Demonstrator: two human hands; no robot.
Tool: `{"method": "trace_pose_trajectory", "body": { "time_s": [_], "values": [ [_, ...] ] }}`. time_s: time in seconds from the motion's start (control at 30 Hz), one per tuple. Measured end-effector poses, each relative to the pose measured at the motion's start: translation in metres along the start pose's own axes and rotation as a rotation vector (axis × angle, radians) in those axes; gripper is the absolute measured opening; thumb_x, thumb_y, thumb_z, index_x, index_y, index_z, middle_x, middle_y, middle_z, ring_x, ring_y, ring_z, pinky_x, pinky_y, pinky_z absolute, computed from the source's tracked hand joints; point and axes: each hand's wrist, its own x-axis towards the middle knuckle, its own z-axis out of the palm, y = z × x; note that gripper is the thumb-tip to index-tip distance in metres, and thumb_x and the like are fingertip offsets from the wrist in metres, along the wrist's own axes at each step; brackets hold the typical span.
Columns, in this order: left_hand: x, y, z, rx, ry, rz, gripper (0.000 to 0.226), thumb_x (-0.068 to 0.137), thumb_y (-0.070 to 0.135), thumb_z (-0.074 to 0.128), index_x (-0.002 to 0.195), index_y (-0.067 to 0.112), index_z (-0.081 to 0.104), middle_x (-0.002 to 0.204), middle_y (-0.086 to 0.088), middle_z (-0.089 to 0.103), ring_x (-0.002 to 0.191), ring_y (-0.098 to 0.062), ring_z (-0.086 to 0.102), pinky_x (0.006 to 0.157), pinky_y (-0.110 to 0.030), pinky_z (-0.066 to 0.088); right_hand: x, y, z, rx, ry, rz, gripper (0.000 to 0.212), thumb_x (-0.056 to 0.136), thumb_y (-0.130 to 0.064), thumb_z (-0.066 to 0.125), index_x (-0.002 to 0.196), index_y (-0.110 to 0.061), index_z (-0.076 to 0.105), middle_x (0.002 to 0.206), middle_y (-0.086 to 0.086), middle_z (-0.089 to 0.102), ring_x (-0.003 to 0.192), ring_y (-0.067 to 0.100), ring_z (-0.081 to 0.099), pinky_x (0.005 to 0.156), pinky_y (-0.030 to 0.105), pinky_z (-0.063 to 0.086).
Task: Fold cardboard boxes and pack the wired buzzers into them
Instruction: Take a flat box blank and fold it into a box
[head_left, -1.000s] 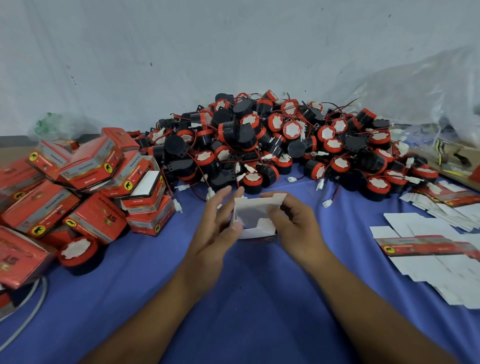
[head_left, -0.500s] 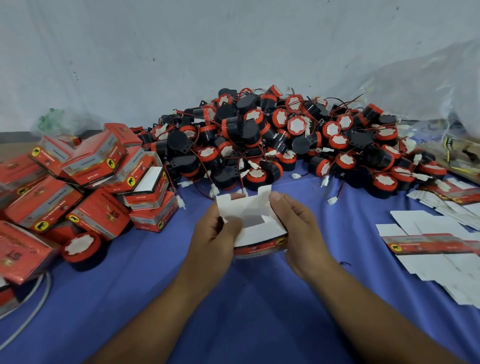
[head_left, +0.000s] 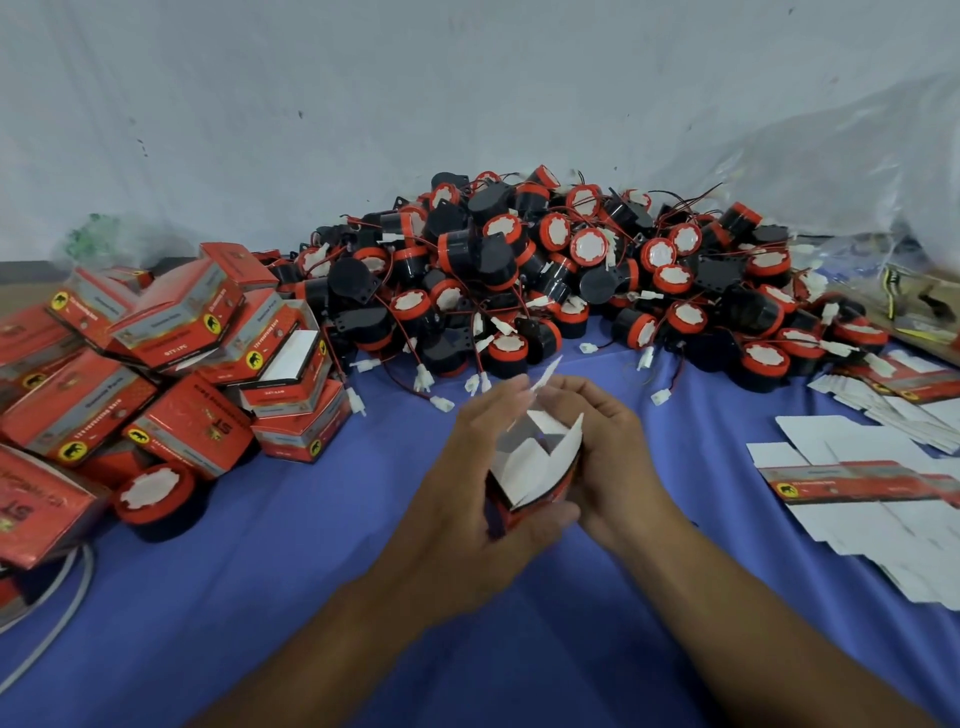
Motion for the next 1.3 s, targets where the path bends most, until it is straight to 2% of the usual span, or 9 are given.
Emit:
{"method": "trace_pose_trajectory", "body": {
  "time_s": [0.1,0.2,0.3,0.4,0.57,0.67,0.93,1.13,1.3],
  "values": [
    [0.001,-0.001,-0.002,0.125,0.116,0.002,0.045,0.091,0.034,0.065,0.133,0.026,0.052,0.148,0.001,0.046,0.133,-0.004,0.046,0.095,-0.012,0.043,-0.001,0.003,0.001,-0.047,0.01,-0.056,0.012,0.089,-0.018,0.067,0.078,-0.017,0.069,0.08,0.008,0.07,0.069,0.022,0.064,0.056,0.03,0.051],
    [0.001,-0.001,-0.004,0.139,0.184,-0.036,0.043,0.091,0.033,0.063,0.131,0.016,0.06,0.142,0.001,0.054,0.13,-0.007,0.052,0.096,-0.016,0.046,-0.001,0.008,0.004,-0.171,0.056,-0.147,0.037,0.099,-0.047,0.053,0.08,-0.019,0.068,0.082,0.006,0.07,0.074,0.019,0.065,0.063,0.033,0.054],
    [0.001,0.001,-0.002,0.214,0.266,-0.061,0.045,0.094,0.032,0.059,0.131,0.007,0.062,0.137,0.0,0.06,0.126,-0.007,0.055,0.097,-0.019,0.048,-0.004,0.015,0.006,-0.368,0.016,-0.269,0.049,0.092,-0.069,0.036,0.09,-0.03,0.066,0.091,0.001,0.068,0.086,0.016,0.063,0.08,0.04,0.055],
    [0.003,0.004,0.0,0.357,0.295,-0.048,0.046,0.098,0.033,0.052,0.132,0.003,0.06,0.138,-0.004,0.06,0.126,-0.013,0.057,0.097,-0.025,0.051,-0.009,0.02,0.009,-0.481,-0.121,-0.317,0.056,0.086,-0.079,0.04,0.105,-0.03,0.057,0.09,-0.01,0.066,0.083,0.009,0.064,0.075,0.032,0.055],
    [0.005,0.006,0.004,0.453,0.134,0.101,0.044,0.102,0.03,0.045,0.13,0.0,0.061,0.137,-0.008,0.059,0.132,-0.024,0.052,0.105,-0.042,0.045,-0.005,0.022,0.001,-0.325,-0.177,-0.19,0.056,0.085,-0.068,0.055,0.123,-0.027,0.049,0.101,-0.013,0.066,0.095,0.007,0.066,0.083,0.031,0.056],
    [0.005,0.011,-0.004,0.194,0.087,-0.045,0.038,0.1,0.035,0.042,0.132,0.025,0.06,0.145,0.015,0.051,0.133,-0.012,0.044,0.107,-0.032,0.035,0.0,0.023,-0.001,-0.229,-0.168,-0.129,0.051,0.082,-0.055,0.055,0.126,-0.03,0.052,0.112,-0.003,0.066,0.106,0.017,0.065,0.094,0.041,0.052],
    [0.003,-0.001,-0.016,0.099,-0.151,-0.305,0.065,0.077,0.064,0.061,0.137,0.047,0.043,0.118,0.04,0.046,0.114,-0.007,0.046,0.094,-0.014,0.039,0.0,0.026,0.0,-0.258,-0.2,-0.067,0.032,0.078,-0.041,0.055,0.108,-0.036,0.06,0.1,-0.012,0.07,0.089,0.009,0.068,0.071,0.024,0.053],
    [0.004,-0.011,-0.009,0.174,-0.174,-0.311,0.063,0.077,0.062,0.061,0.132,0.033,0.055,0.132,0.027,0.045,0.128,-0.003,0.036,0.102,-0.012,0.03,0.006,0.022,-0.001,-0.026,-0.137,0.06,0.041,0.077,-0.027,0.06,0.117,-0.021,0.056,0.115,0.005,0.072,0.1,0.022,0.069,0.087,0.044,0.056],
    [0.002,-0.016,-0.006,0.136,-0.048,-0.295,0.041,0.078,0.043,0.072,0.114,0.033,0.055,0.111,0.019,0.053,0.103,-0.004,0.057,0.08,-0.015,0.045,0.006,0.013,-0.005,-0.33,-0.195,0.193,0.038,0.08,-0.039,0.074,0.113,-0.021,0.066,0.105,0.001,0.074,0.095,0.015,0.071,0.079,0.03,0.056]
  ]
}}
